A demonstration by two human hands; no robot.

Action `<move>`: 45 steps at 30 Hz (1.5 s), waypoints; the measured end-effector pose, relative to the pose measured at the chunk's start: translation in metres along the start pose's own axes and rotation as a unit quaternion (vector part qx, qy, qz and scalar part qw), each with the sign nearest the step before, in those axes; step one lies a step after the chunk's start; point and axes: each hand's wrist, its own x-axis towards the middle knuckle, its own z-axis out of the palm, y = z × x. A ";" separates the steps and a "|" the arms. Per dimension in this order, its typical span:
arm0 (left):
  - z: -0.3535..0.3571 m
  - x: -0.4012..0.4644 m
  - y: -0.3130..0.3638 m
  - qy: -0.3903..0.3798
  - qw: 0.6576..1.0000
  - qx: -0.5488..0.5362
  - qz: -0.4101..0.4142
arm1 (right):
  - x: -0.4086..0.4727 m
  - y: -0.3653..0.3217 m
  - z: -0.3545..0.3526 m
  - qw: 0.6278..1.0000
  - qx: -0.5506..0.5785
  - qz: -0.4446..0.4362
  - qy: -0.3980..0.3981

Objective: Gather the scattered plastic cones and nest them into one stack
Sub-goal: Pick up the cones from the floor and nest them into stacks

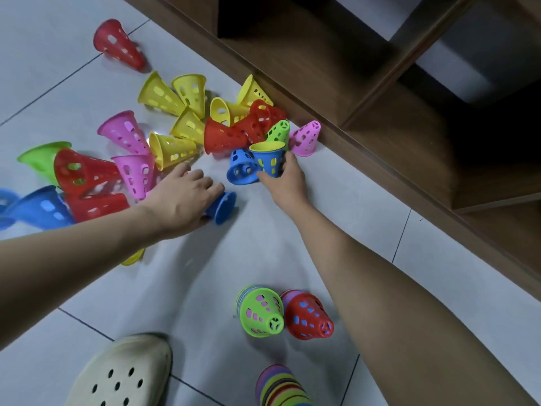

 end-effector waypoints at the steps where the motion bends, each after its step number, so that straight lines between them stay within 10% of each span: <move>1: 0.002 -0.002 0.003 0.008 1.000 -0.008 0.012 | -0.001 0.000 -0.003 1.000 0.007 0.004 -0.001; 17: 0.001 -0.023 0.039 0.111 0.980 -0.165 0.030 | -0.081 0.041 -0.089 0.999 -0.033 0.004 -0.005; 27: -0.044 -0.057 0.084 0.116 0.891 -0.437 -0.027 | -0.174 0.019 -0.150 0.999 -0.020 0.007 0.048; 45: -0.047 -0.092 0.136 0.105 0.935 -0.314 0.130 | -0.272 0.012 -0.152 0.996 -0.054 -0.042 0.058</move>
